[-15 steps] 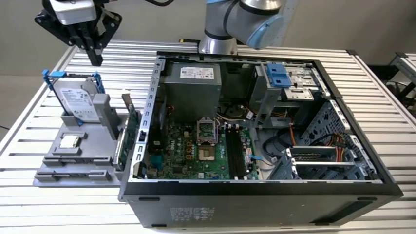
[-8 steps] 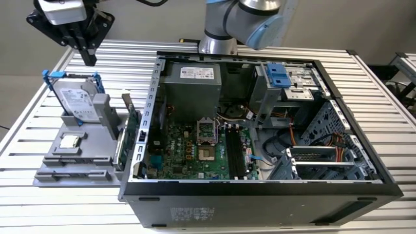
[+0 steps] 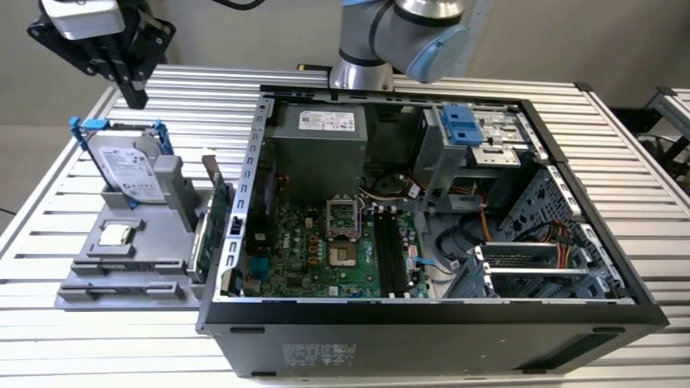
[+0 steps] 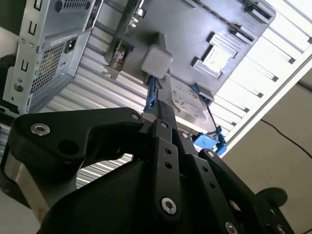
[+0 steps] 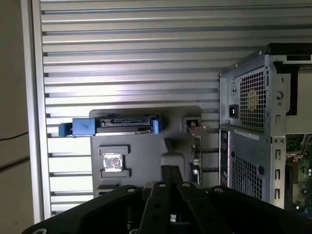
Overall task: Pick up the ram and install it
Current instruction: 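Reach for the ram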
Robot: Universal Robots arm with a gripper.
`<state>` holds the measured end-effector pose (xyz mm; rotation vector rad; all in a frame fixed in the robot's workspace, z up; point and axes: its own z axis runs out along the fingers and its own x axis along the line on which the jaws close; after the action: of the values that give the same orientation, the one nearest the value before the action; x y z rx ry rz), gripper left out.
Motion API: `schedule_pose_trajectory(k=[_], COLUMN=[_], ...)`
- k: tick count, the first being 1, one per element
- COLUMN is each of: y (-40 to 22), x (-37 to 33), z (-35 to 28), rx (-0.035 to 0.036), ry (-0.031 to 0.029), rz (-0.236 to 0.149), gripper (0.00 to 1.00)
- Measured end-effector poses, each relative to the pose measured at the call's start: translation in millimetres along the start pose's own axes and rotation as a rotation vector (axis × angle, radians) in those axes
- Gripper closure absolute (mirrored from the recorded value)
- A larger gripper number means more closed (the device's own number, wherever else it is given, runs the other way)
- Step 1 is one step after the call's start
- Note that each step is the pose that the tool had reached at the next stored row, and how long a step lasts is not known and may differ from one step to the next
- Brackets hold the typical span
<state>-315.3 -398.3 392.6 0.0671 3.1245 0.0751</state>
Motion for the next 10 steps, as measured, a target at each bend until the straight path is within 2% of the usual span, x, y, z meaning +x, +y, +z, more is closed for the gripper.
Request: schedule_pose_trajectory(k=[10], y=[-0.8], x=[17.9], z=[-0.1], rx=[-0.0002], ry=[-0.0001], rz=[0.000], gripper=[1.00])
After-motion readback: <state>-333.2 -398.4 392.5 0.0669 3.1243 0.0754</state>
